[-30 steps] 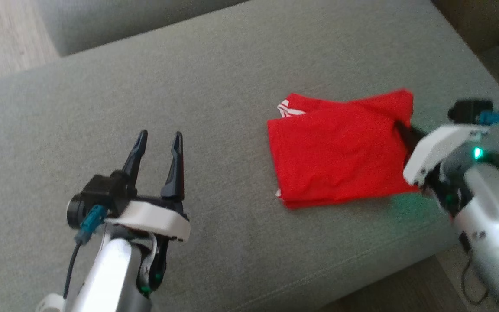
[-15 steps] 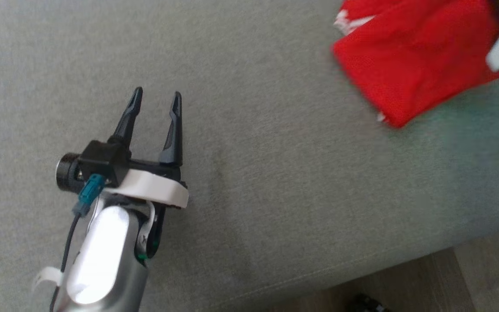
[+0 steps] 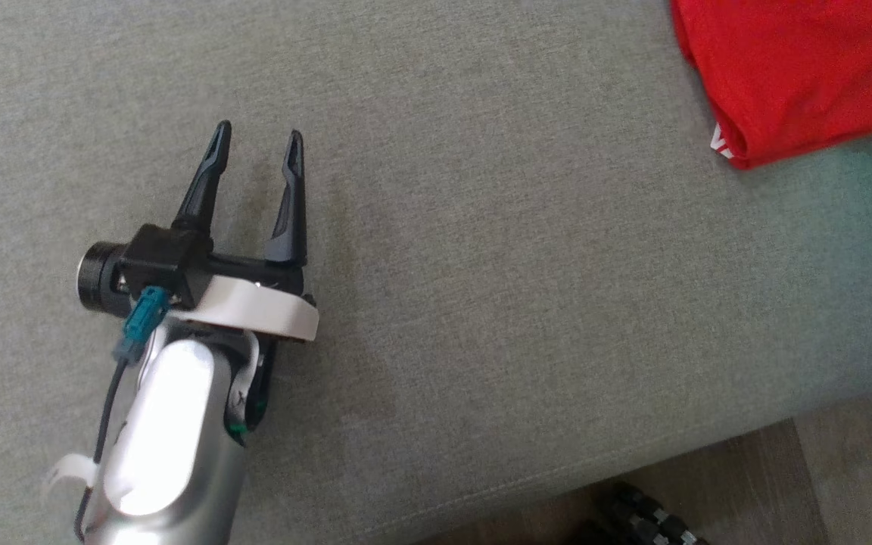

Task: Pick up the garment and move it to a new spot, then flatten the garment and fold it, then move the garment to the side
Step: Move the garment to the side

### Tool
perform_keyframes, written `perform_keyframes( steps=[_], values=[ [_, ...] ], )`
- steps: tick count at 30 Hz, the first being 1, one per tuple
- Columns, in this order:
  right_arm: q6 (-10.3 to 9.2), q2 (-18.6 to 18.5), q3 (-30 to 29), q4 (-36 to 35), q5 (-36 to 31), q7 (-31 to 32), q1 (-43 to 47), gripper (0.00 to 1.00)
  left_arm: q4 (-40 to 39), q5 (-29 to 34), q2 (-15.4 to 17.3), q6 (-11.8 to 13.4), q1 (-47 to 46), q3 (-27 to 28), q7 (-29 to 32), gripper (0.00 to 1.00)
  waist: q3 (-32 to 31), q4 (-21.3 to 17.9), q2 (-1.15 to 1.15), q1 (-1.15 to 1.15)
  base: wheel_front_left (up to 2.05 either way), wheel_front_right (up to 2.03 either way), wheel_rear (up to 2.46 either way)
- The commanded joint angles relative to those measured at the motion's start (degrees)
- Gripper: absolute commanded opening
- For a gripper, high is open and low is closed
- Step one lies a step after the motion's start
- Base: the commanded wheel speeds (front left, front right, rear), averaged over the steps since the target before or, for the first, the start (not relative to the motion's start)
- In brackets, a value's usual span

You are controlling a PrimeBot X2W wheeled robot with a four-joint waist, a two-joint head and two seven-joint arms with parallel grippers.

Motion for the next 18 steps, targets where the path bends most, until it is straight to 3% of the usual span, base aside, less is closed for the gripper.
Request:
perform_keyframes(
  steps=[1,7,8,9,10,18],
  values=[
    [0.39,-1.6,0.4,0.2,-0.8,-1.2,-1.7,0.0,-1.8,0.4,0.6,0.2,-1.7,1.3,-0.3,1.0,-0.1,-0.2,0.0,-0.01,0.0,0.0,0.0],
    [0.39,-1.0,0.5,3.2,-1.5,-2.1,-3.0,0.0,-1.3,0.2,0.5,0.0,-1.8,1.1,-0.3,1.0,-0.6,0.0,0.0,-0.01,0.0,0.0,0.0],
    [0.39,-0.8,0.4,4.0,-1.6,-2.3,-3.3,0.3,-1.2,0.0,0.4,-0.1,-1.6,1.1,-0.3,1.0,-1.0,0.3,0.0,-0.01,0.0,0.0,0.0],
    [0.39,-0.5,0.3,4.4,-1.6,-2.3,-3.3,0.78,-1.1,-0.1,0.4,-0.1,-1.5,1.2,-0.3,1.0,-1.4,0.4,0.0,-0.01,0.0,0.0,0.0],
    [0.39,-0.3,0.4,4.7,-1.7,-2.4,-3.3,1.0,-1.0,-0.2,0.4,-0.1,-1.3,1.3,-0.3,1.0,-1.8,0.6,0.0,-0.01,0.0,0.0,0.0],
    [0.39,0.2,2.8,2.6,-3.6,-7.3,-1.8,1.0,-1.2,-1.9,0.0,0.1,0.9,2.2,-0.3,1.0,-8.0,2.1,0.0,-0.01,0.0,0.0,0.0]
  ],
)
